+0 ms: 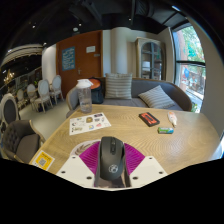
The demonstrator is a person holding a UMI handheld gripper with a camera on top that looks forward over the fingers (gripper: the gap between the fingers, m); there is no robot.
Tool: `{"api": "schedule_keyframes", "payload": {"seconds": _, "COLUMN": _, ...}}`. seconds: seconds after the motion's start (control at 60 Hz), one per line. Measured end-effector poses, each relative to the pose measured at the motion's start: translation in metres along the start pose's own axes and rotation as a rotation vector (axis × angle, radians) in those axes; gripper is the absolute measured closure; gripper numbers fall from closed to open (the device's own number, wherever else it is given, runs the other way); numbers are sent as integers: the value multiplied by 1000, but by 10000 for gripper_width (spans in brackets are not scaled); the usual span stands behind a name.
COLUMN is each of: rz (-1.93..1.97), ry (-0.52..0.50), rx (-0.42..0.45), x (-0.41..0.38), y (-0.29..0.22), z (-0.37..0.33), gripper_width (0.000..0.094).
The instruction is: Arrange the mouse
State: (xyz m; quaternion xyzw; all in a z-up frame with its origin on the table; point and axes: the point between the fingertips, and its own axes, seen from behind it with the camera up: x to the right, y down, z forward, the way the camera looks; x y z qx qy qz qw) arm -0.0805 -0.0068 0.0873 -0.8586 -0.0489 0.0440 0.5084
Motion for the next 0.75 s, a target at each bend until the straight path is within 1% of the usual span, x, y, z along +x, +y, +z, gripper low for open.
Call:
{"api": "schedule_keyframes", "payload": {"seconds": 0.067, "rz": -21, "ry": -28, "rx": -15, "x": -35, "y": 17, "z": 1, "gripper_width": 589}}
{"api": "schedule_keyframes", "payload": {"seconds": 0.15, "rz": -38, "ry": -9, "rx": -58, "x": -56, "y": 38, "z": 17, "gripper_width": 589}}
{"api": "schedule_keyframes", "payload": {"seconds": 0.25, "rz": -52, "ry": 11, "rx": -120, "x": -62, "y": 72, "z": 31, "gripper_width": 587}}
{"api": "schedule_keyframes", "payload": {"seconds": 0.267, "rz": -54, "ry": 12, "rx": -135, "x": -62, "y": 77, "z": 32, "gripper_width": 580}}
{"api": "schedule_keyframes", "payload": {"seconds": 0.3, "rz": -73, "ry": 21, "rx": -100, "x": -61, "y": 72, "z": 34, "gripper_width": 561}}
{"api": "schedule_keyframes", "payload": {"seconds": 0.333, "rz": -88, "ry": 37, "rx": -101, "x": -57, "y": 74, "z": 35, "gripper_width": 542}}
{"api": "schedule_keyframes", "payload": {"seconds": 0.35, "rz": -88, "ry": 36, "rx": -115, "x": -54, "y": 75, "z": 39, "gripper_width": 527}}
{"api": "schedule_keyframes", "payload": {"seconds": 0.4, "rz": -100, "ry": 13, "rx": -113, "x": -57, "y": 76, "z": 33, "gripper_width": 484}}
{"api": "schedule_keyframes", "payload": {"seconds": 0.417, "rz": -106, "ry": -1, "rx": -113, "x": -60, "y": 77, "z": 33, "gripper_width": 468}}
{"api": "schedule_keyframes", "payload": {"seconds": 0.45, "rz": -120, "ry": -33, "rx": -112, "x": -64, "y": 77, "z": 33, "gripper_width": 391}}
{"api": "schedule_keyframes", "payload": {"seconds": 0.533, "rz": -139, "ry": -120, "rx": -64, "x": -72, "y": 71, "z": 22, "gripper_width": 82}}
{"api": "schedule_keyframes", "payload": {"seconds": 0.55, "rz": -131, "ry": -133, "rx": -59, "x": -71, "y": 72, "z": 16, "gripper_width": 62}}
{"api": "schedule_keyframes", "payload": {"seconds": 0.567, "rz": -117, "ry": -140, "rx": -53, "x": -69, "y": 73, "z": 11, "gripper_width": 90}}
{"api": "schedule_keyframes", "payload": {"seconds": 0.583, "rz": -100, "ry": -147, "rx": -47, "x": -68, "y": 73, "z": 6, "gripper_width": 93}}
{"api": "schedule_keyframes", "payload": {"seconds": 0.667, "rz": 4, "ry": -202, "rx": 33, "x": -66, "y": 62, "z": -23, "gripper_width": 72}}
{"api": "schedule_keyframes", "payload": {"seconds": 0.75, "rz": 127, "ry": -298, "rx": 118, "x": -60, "y": 50, "z": -66, "gripper_width": 73}}
